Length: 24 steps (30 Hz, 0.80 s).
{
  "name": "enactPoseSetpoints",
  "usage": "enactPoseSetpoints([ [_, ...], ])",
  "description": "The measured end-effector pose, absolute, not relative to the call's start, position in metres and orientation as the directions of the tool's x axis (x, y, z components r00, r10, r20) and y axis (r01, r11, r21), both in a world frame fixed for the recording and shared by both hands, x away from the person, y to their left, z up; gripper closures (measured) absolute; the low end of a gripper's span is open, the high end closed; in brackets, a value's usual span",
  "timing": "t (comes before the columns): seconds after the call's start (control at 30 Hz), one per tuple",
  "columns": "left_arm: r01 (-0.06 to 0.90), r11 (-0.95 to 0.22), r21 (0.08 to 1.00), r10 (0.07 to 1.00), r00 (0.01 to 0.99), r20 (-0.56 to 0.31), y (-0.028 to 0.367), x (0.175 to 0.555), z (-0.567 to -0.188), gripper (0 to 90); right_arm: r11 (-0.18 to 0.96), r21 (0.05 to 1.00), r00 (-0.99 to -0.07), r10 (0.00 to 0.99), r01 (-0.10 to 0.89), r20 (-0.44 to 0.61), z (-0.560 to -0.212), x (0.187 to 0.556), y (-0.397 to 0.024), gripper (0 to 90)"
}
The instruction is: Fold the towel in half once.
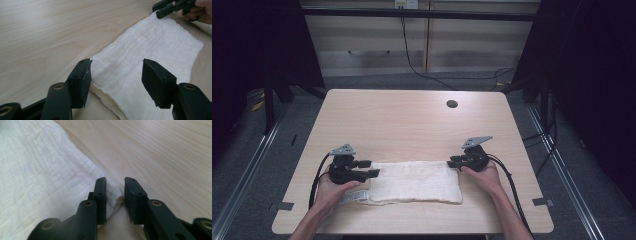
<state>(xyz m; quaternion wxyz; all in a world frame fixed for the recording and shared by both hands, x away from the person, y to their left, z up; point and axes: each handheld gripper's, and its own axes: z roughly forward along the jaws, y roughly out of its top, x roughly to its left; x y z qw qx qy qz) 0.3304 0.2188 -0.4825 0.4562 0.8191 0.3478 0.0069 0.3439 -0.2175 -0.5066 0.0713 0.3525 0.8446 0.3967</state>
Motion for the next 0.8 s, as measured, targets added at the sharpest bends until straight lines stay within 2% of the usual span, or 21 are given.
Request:
enactPoseSetpoints([
  [0.07,0.558,-0.333,0.760,0.568,0.762,-0.311,0.220,0.330,-0.481,46.3,0.445,0.721,-0.747,0.647,0.532,0.153,-0.507,0.342,-0.216,79.0],
  [0.17,0.498,-0.340,0.797,0.592,0.772,-0.230,0.219,0.326,-0.476,60.8,0.454,0.719,-0.756,0.637,0.527,0.152,-0.507,0.341,-0.215,86.7],
  [0.3,0.518,-0.295,0.803,0.591,0.759,-0.273,0.220,0.332,-0.473,58.8,0.450,0.719,-0.755,0.636,0.531,0.159,-0.507,0.340,-0.216,88.0],
  [0.4,0.504,-0.328,0.799,0.605,0.762,-0.232,0.221,0.341,-0.470,56.4,0.443,0.717,-0.750,0.639,0.539,0.169,-0.507,0.340,-0.218,88.1],
  [0.43,0.522,-0.315,0.793,0.603,0.755,-0.257,0.221,0.344,-0.470,58.0,0.442,0.716,-0.749,0.640,0.540,0.170,-0.507,0.340,-0.219,88.1],
  [0.5,0.506,-0.332,0.796,0.610,0.759,-0.229,0.218,0.347,-0.472,60.8,0.439,0.716,-0.748,0.641,0.542,0.174,-0.507,0.339,-0.220,88.1],
  [0.53,0.522,-0.323,0.789,0.598,0.759,-0.257,0.215,0.349,-0.474,58.7,0.441,0.716,-0.749,0.641,0.541,0.171,-0.507,0.339,-0.221,88.1],
  [0.63,0.530,-0.362,0.767,0.587,0.769,-0.254,0.207,0.355,-0.482,57.6,0.434,0.717,-0.745,0.642,0.545,0.178,-0.507,0.339,-0.222,88.1],
  [0.73,0.555,-0.369,0.745,0.623,0.743,-0.245,0.207,0.361,-0.485,59.0,0.434,0.719,-0.746,0.643,0.542,0.174,-0.507,0.338,-0.222,88.1],
  [0.8,0.574,-0.387,0.721,0.626,0.738,-0.252,0.209,0.364,-0.488,55.5,0.433,0.719,-0.746,0.643,0.543,0.176,-0.507,0.338,-0.222,88.1],
])
